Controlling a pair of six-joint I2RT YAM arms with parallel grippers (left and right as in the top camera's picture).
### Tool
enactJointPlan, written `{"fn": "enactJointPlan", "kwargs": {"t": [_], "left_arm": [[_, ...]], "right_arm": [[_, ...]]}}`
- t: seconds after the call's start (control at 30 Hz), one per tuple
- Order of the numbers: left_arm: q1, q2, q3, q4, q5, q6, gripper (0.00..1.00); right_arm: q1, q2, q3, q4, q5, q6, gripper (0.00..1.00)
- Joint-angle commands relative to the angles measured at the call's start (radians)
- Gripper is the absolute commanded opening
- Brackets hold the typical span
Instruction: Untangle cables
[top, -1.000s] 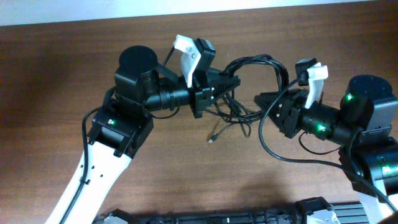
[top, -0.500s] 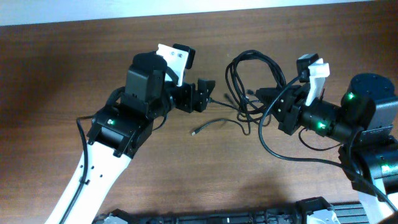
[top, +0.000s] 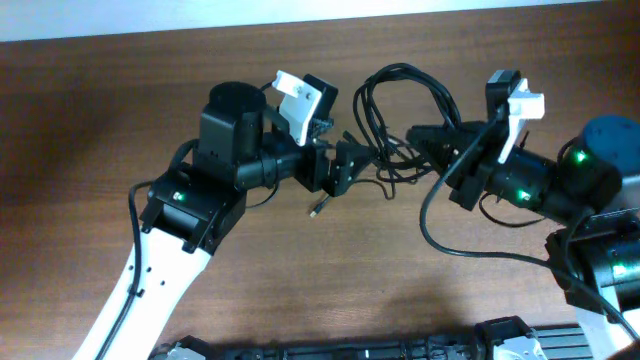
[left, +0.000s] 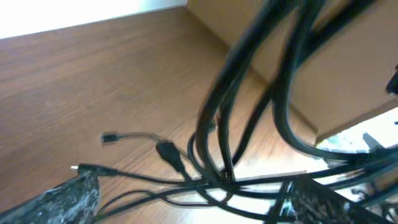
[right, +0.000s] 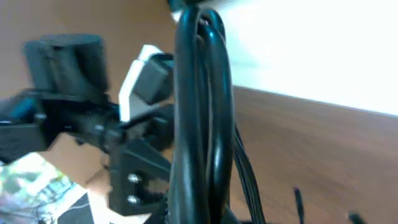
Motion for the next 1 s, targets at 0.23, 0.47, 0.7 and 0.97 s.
{"fn": "enactJointPlan", "kwargs": {"t": [0.23,0.47,0.7,0.97], "left_arm": [[-0.056,0.060,0.009,0.106,0.037,-0.217,0.99],[-0.068,0.079,0.009,0.072,-0.399,-0.191,1.00],[-0.067,0.057,0.009,-0.100,-1.040,-0.147,0.99],[-0.024,-0.059,0.009,-0.116,-1.214,-0.098,0.99]], "right_arm": [[-0.001,-0.006,0.008,0.219,-0.128,0.179,0.04],[-0.002,-0.007,0.008,0.251,-0.154,0.180,0.04],[-0.002,-0.007,0.008,0.259,-0.146,0.179,0.04],[-0.002,-0.006,0.008,0.259,-0.138,0.174,0.04]]}}
